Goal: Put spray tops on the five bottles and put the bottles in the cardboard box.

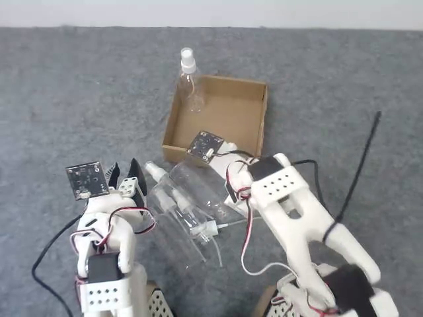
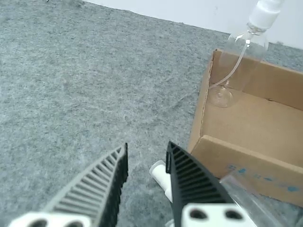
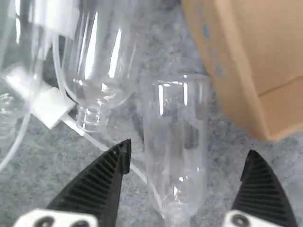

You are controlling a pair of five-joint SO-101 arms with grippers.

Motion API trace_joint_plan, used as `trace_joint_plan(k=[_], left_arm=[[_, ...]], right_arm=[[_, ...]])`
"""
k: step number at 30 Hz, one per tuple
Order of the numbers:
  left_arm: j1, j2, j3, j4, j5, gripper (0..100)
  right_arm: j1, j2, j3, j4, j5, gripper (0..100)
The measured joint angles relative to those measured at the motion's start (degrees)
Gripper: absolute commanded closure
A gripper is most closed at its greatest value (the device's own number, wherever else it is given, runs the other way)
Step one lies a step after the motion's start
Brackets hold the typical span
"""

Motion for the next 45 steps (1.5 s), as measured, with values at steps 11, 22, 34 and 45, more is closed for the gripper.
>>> trace_joint_plan(k=[11, 22, 34, 45], left_arm=[[0.0, 0.0, 0.0, 0.0, 0.0, 87], [0.0, 0.0, 0.0, 0.0, 0.0, 87], [0.0, 0.0, 0.0, 0.0, 0.0, 87], [0.0, 0.0, 0.0, 0.0, 0.0, 87]], right_arm=[[-0.26, 11.69, -0.18, -7.21, 0.44, 81.0], [0.44, 11.78, -0.26, -7.21, -4.31, 90.9], [5.54, 6.59, -0.26, -3.69, -12.66, 91.3], [6.77, -3.43, -0.26, 3.25, -24.79, 95.7]])
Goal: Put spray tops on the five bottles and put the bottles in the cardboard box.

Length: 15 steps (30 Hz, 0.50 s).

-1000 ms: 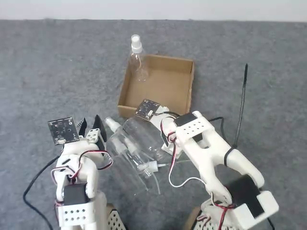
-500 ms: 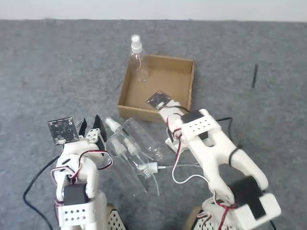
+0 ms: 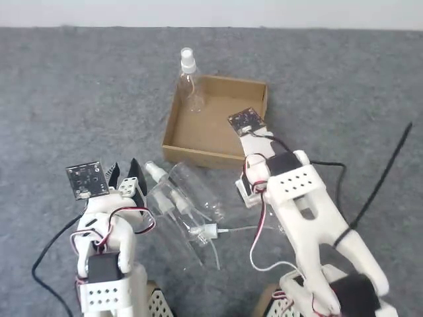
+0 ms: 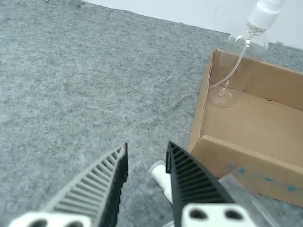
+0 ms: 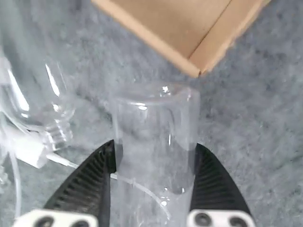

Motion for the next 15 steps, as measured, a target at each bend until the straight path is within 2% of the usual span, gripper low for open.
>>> trace_joint_plan(k=[2, 12, 15], left_arm=[[0.0, 0.0, 0.0, 0.0, 0.0, 87], [0.0, 0.0, 0.0, 0.0, 0.0, 87], [0.0, 0.0, 0.0, 0.0, 0.0, 87]], right_arm=[[-0.18, -1.49, 0.0, 0.0, -0.62, 99.8], [-0.18, -9.58, 3.52, 1.05, -1.14, 99.2], [-0.18, -12.31, 4.92, 1.05, -5.19, 99.2]])
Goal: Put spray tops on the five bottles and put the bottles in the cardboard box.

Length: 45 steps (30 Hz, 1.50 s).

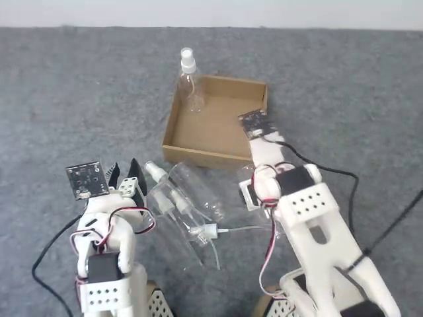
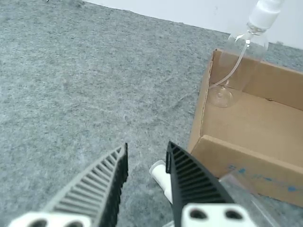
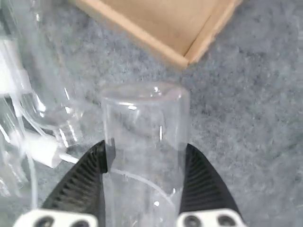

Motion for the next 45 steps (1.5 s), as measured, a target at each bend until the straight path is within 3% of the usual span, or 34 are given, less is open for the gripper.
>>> trace_joint_plan(k=[7, 16, 28, 34, 42, 45], left_arm=[[0.0, 0.0, 0.0, 0.0, 0.0, 87], [0.0, 0.0, 0.0, 0.0, 0.0, 87], [0.0, 0.0, 0.0, 0.0, 0.0, 87], [0.0, 0.0, 0.0, 0.0, 0.0, 87], [0.0, 0.0, 0.0, 0.0, 0.0, 87], [0.0, 0.0, 0.0, 0.0, 0.0, 87]], right_arm=[[2.99, -4.13, 0.0, 0.0, -19.69, 99.2], [5.89, -4.22, 5.45, 0.0, -30.95, 99.0], [14.86, -4.22, 5.63, -1.85, -47.65, 98.9], [16.53, -4.22, 8.09, -3.34, -51.96, 98.8], [19.52, -4.22, 14.59, -13.89, -52.4, 98.7], [19.87, -4.22, 14.86, -14.95, -52.4, 93.3]])
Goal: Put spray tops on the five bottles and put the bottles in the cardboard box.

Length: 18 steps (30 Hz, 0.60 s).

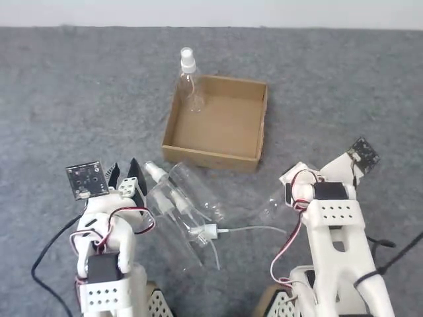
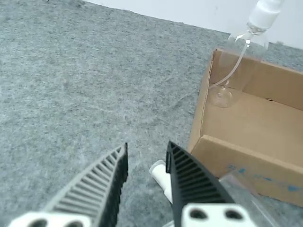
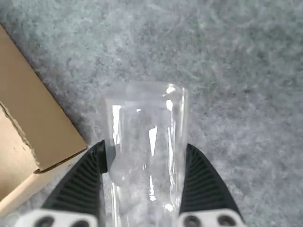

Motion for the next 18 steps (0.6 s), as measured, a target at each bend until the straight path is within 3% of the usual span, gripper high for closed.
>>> trace_joint_plan(k=[7, 18], left_arm=[[0.0, 0.0, 0.0, 0.0, 0.0, 87], [0.0, 0.0, 0.0, 0.0, 0.0, 87]], right_arm=[[0.09, 0.0, 0.0, -0.18, 0.0, 68.8], [0.09, 0.0, 0.0, -0.18, 0.0, 68.5]])
